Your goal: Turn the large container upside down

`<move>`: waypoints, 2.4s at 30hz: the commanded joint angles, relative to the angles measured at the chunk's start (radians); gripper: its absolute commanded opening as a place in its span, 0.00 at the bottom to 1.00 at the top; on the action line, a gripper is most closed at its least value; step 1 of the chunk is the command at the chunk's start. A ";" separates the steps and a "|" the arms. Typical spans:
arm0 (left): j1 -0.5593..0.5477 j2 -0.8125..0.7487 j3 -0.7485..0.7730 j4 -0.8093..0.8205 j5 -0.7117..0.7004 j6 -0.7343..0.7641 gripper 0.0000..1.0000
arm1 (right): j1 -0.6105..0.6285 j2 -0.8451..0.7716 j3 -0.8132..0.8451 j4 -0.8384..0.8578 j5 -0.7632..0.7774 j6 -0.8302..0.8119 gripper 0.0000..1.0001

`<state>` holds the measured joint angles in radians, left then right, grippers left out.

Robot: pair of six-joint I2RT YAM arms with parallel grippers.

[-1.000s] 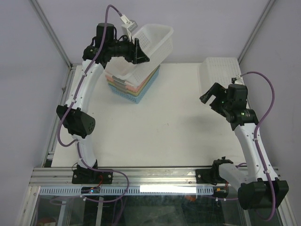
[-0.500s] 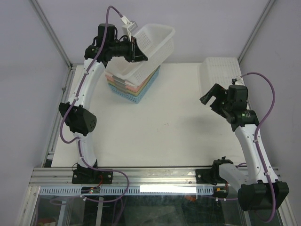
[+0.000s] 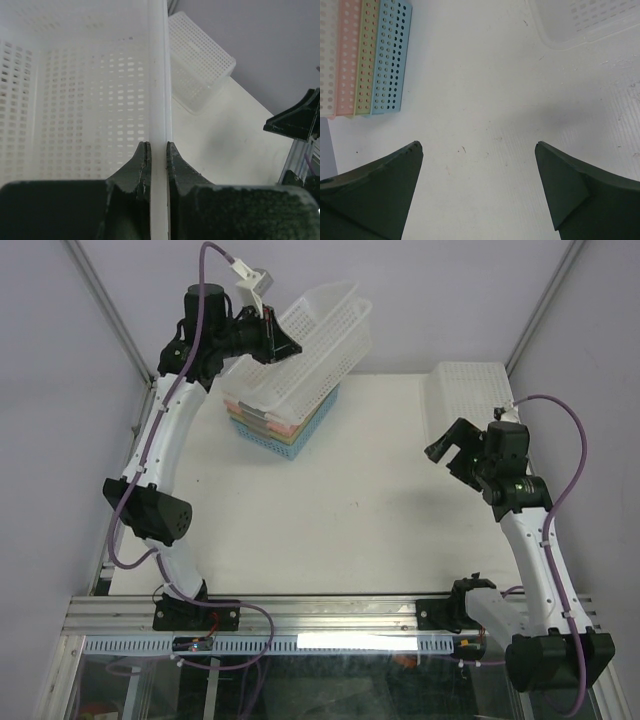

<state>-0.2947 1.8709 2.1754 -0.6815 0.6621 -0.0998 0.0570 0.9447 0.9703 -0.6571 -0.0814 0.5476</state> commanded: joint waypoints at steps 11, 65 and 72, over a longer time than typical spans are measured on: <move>-0.002 -0.179 0.056 0.220 -0.258 -0.066 0.00 | 0.236 0.129 0.042 0.454 -0.130 0.208 0.99; -0.077 -0.527 -0.161 0.703 0.070 -0.538 0.00 | 0.479 -0.085 0.098 0.330 0.134 0.273 0.99; -0.176 -0.533 -0.378 0.711 0.010 -0.500 0.00 | 0.480 -0.326 -0.049 0.224 0.252 0.308 0.99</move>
<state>-0.4366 1.3445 1.9053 -0.0006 0.7055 -0.5888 0.5339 0.6765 0.9630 -0.3752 0.0711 0.8444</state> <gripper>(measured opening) 0.008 0.991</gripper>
